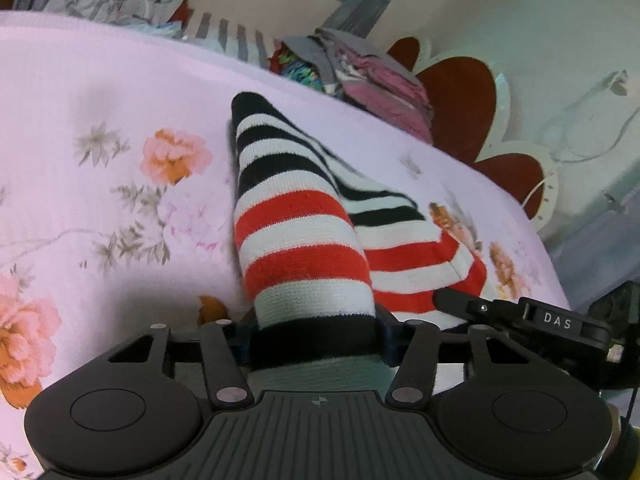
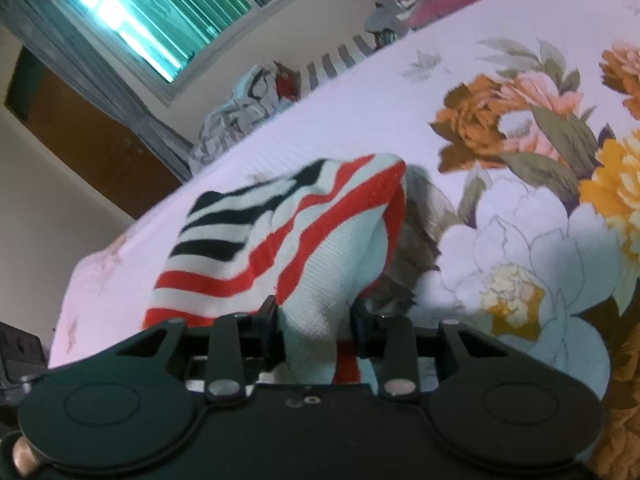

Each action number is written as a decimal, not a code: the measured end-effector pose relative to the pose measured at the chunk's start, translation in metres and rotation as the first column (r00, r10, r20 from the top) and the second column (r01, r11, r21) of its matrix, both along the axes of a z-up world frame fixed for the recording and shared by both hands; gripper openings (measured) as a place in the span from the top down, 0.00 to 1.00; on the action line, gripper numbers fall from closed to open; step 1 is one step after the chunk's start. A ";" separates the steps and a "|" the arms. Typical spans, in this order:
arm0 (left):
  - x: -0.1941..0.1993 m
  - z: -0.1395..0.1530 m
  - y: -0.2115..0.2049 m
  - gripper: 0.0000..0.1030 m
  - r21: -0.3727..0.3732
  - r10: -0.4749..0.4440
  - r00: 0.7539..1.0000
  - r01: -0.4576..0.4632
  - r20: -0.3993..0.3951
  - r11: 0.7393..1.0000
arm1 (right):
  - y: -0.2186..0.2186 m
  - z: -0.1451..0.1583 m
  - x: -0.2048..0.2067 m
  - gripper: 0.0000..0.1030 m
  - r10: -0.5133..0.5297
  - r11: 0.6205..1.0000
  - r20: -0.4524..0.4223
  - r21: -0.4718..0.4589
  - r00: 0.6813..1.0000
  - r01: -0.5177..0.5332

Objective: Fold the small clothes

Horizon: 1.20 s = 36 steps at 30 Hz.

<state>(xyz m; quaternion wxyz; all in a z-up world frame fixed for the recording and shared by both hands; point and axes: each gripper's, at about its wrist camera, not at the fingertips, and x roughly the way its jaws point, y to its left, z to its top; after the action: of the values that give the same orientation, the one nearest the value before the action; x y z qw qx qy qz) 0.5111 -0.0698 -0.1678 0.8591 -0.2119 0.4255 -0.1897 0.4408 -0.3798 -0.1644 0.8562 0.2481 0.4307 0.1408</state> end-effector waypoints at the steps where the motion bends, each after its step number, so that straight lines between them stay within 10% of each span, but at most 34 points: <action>1: -0.001 0.005 0.001 0.49 -0.007 -0.005 1.000 0.005 0.009 1.000 | 0.001 0.004 -0.001 0.67 0.002 1.000 0.008 0.006 1.000 -0.003; 17: -0.047 0.071 0.166 0.50 0.025 0.011 0.994 -0.014 0.110 1.000 | 0.159 0.044 -0.018 0.68 0.105 0.991 0.083 0.068 0.991 -0.111; 36: -0.045 0.010 0.424 0.48 0.191 0.127 0.983 -0.151 0.134 0.970 | 0.397 -0.025 0.018 0.69 0.141 0.988 0.011 0.065 0.990 -0.141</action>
<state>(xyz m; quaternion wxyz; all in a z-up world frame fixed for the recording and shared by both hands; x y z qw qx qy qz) 0.4662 0.3542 -0.1582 0.9115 -0.1417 0.3736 -0.0975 0.4593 0.0170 -0.1898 0.8370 0.2445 0.4395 0.2158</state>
